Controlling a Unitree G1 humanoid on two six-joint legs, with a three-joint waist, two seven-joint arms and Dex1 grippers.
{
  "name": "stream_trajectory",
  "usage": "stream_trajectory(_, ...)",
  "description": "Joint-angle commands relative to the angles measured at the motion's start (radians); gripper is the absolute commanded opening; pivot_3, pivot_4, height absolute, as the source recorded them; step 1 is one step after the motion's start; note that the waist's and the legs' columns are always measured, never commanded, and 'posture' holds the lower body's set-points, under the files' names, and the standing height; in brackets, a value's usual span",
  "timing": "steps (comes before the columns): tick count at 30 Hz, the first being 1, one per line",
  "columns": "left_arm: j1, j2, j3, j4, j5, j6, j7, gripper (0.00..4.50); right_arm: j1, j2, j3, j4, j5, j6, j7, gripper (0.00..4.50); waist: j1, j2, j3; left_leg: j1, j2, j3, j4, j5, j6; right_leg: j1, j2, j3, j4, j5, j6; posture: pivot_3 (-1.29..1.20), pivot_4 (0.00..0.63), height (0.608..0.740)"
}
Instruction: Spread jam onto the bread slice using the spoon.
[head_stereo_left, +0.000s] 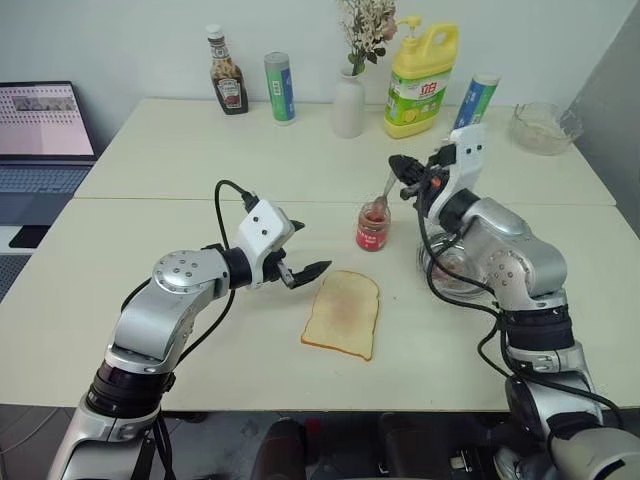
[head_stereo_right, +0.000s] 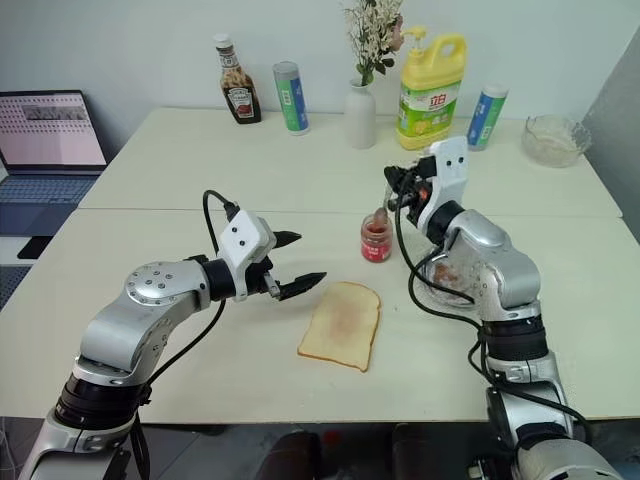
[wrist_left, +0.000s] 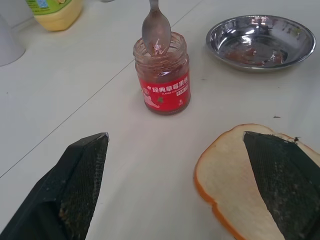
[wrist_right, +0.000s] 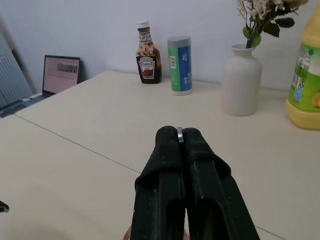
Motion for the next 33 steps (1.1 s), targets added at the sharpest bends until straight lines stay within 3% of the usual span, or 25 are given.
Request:
stream_trajectory(1,-0.010,-0.002,0.020,-0.020,-0.004,-0.020,0.002,4.50,0.007,-0.026,0.052,-0.033,-0.099,-0.116,0.058,0.02,0.000,0.000,0.000,0.000,0.000,0.000,0.000,0.000,0.000,0.000,0.000,0.000,0.000,0.000,0.000,0.00,0.150,0.740)
stream_trajectory(17,-0.006,-0.004,0.019,-0.030,-0.006,-0.014,0.004,4.50,-0.014,-0.019,0.153,0.178,-0.332,-0.341,0.173,0.02,0.000,0.000,0.000,0.000,0.000,0.000,0.000,0.000,0.000,0.000,0.000,0.000,0.000,0.000,0.000,0.00,0.150,0.740)
stream_trajectory(24,-0.007,-0.005,0.019,-0.030,-0.005,-0.013,0.008,4.50,-0.020,0.038,0.098,0.202,-0.278,-0.216,0.176,0.02,0.000,0.000,0.000,0.000,0.000,0.000,0.000,0.000,0.000,0.000,0.000,0.000,0.001,0.000,0.000,0.00,0.150,0.740)
stream_trajectory(33,-0.009,-0.008,0.017,-0.027,-0.004,-0.015,0.008,4.50,-0.046,0.145,-0.091,0.199,-0.122,0.045,0.068,0.02,0.000,0.000,0.000,0.001,0.000,0.000,0.000,0.000,0.000,0.000,0.000,0.000,0.001,0.000,0.000,0.00,0.150,0.740)
